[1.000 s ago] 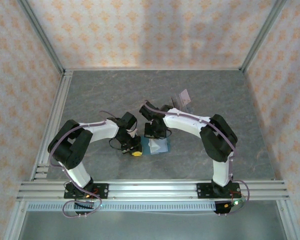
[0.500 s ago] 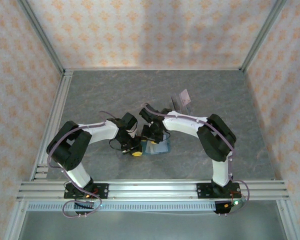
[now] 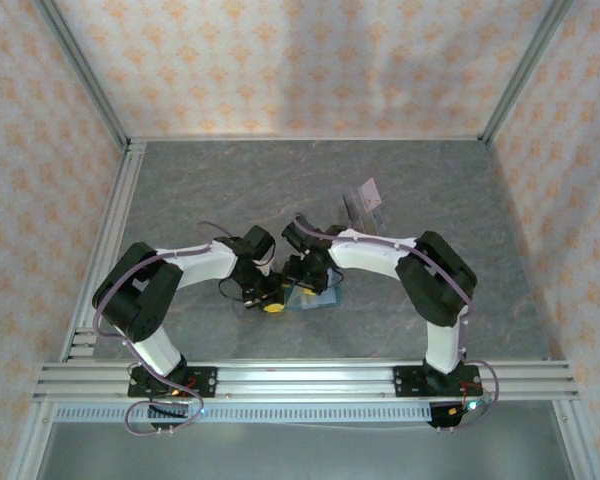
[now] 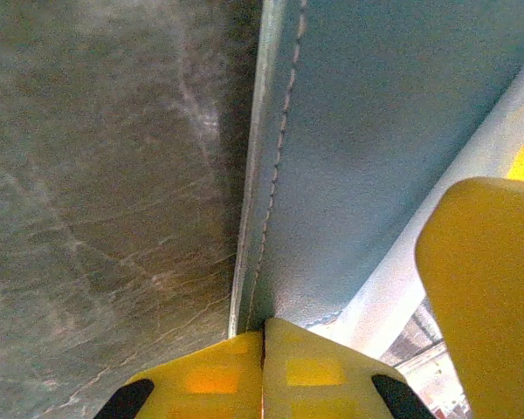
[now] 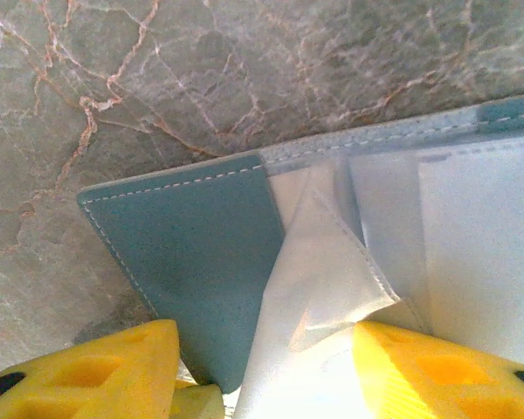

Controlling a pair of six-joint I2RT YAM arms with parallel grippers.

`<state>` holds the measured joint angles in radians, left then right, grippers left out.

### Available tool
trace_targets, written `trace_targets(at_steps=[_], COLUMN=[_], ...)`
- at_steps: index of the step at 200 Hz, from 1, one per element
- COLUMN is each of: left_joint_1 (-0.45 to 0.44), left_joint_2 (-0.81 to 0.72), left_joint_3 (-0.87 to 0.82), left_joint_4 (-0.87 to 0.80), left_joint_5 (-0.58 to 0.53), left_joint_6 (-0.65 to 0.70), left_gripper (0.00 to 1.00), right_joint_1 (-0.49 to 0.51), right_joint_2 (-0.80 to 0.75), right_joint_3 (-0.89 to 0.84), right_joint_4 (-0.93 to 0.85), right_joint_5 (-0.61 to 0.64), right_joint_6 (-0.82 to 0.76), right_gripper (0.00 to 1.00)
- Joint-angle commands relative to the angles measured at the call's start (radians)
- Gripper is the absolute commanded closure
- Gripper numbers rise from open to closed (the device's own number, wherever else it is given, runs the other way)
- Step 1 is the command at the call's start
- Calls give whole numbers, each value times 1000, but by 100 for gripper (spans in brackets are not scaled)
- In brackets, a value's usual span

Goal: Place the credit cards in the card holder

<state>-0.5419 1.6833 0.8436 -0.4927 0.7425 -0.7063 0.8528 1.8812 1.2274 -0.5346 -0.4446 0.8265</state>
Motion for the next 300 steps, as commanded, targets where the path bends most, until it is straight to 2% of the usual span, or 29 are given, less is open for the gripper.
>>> trace_targets(at_steps=[1, 99, 150, 208, 258, 300], left_joint_1=[-29, -30, -30, -30, -30, -29], left_joint_2=[27, 28, 23, -44, -95, -155], left_joint_3=[3, -3, -5, -13, -16, -37], left_joint_4=[-18, -17, -12, -48, -74, -95], left_joint_5=[-37, -36, -31, -34, -40, -54], left_joint_6=[14, 22, 28, 65, 80, 89], left_gripper=[92, 92, 92, 89, 88, 81], right_joint_1=[49, 57, 40, 20, 7, -1], right_joint_2=[-34, -80, -60, 24, 26, 49], right_joint_3=[-28, -65, 2, 145, 184, 223], right_joint_4=[24, 24, 88, 65, 65, 35], right_joint_5=[-36, -45, -57, -57, -40, -40], right_joint_6=[34, 51, 78, 61, 69, 62], right_gripper=[43, 36, 35, 35, 35, 35])
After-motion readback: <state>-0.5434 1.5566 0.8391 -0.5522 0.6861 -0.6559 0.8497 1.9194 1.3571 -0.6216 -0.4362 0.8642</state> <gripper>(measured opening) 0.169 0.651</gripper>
